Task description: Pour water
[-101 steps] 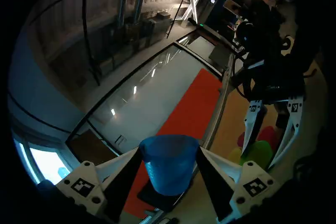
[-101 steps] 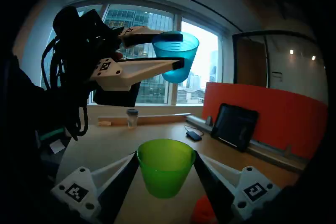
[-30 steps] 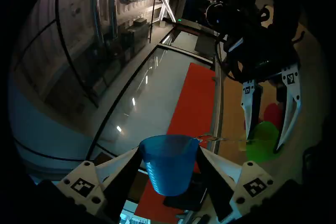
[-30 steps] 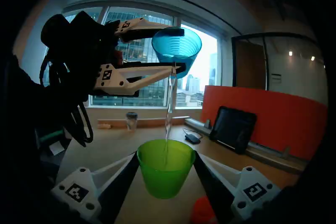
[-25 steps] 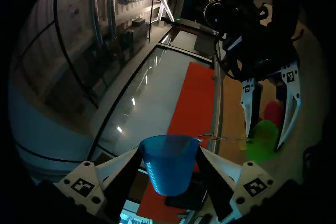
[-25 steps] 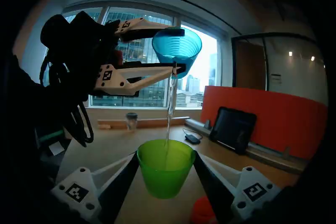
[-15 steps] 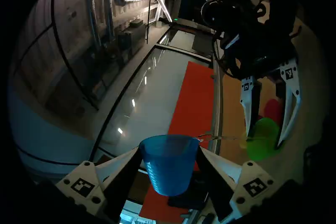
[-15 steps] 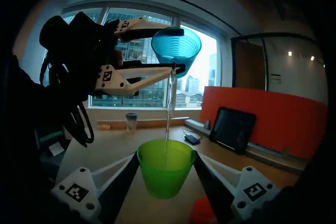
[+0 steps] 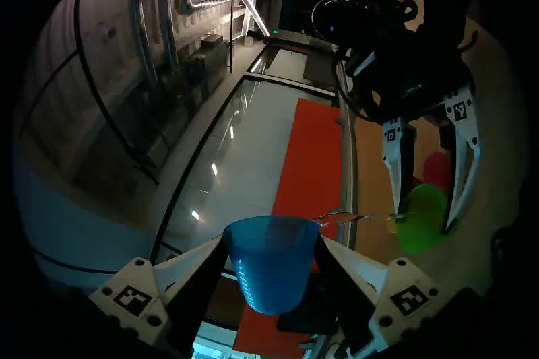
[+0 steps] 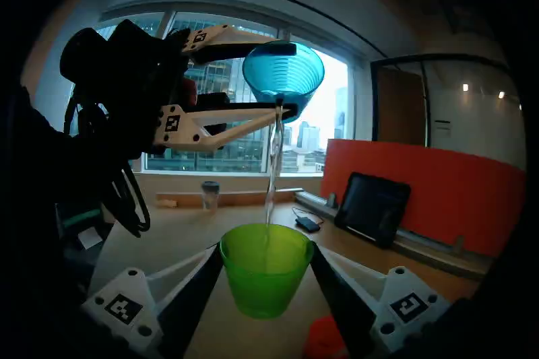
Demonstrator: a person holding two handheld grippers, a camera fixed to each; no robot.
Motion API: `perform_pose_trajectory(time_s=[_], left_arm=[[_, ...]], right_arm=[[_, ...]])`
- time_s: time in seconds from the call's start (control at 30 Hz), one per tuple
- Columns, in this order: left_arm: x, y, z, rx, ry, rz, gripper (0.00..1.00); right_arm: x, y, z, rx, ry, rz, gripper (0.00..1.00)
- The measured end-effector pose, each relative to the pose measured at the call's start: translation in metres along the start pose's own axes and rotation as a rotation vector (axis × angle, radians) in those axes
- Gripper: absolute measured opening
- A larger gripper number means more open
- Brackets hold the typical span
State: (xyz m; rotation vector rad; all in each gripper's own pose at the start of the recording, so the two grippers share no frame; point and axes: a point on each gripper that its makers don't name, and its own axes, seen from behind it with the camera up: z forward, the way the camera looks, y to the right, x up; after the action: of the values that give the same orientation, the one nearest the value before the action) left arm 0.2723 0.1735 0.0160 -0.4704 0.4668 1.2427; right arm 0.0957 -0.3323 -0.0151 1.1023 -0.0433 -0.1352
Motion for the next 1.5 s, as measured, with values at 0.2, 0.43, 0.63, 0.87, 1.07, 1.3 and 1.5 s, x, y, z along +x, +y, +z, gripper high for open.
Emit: perform_pose_trajectory(time_s=[0.2, 0.43, 0.63, 0.87, 1.07, 1.3, 1.5], left_arm=[[0.001, -0.003, -0.002, -0.001, -0.002, 0.016, 0.87], [0.004, -0.008, -0.003, -0.004, -0.001, 0.047, 0.87], [0.008, -0.011, -0.004, -0.004, 0.002, 0.071, 0.87], [0.011, -0.009, -0.001, -0.004, 0.008, 0.091, 0.87], [0.010, -0.003, 0.005, -0.004, 0.011, 0.110, 0.87], [0.010, 0.001, 0.010, -0.005, 0.012, 0.140, 0.87], [0.011, 0.000, 0.011, -0.004, 0.013, 0.171, 0.87]], right_arm=[[0.001, -0.001, 0.000, 0.000, 0.003, -0.002, 0.93], [0.001, -0.001, -0.001, -0.003, 0.003, -0.004, 0.93], [0.001, 0.001, -0.002, -0.007, 0.005, -0.006, 0.93], [0.001, 0.001, -0.002, -0.009, 0.004, -0.006, 0.92], [0.000, 0.002, -0.002, -0.011, 0.006, -0.004, 0.93], [0.000, 0.002, -0.002, -0.014, 0.007, -0.003, 0.93], [0.000, 0.003, -0.002, -0.015, 0.010, -0.003, 0.93]])
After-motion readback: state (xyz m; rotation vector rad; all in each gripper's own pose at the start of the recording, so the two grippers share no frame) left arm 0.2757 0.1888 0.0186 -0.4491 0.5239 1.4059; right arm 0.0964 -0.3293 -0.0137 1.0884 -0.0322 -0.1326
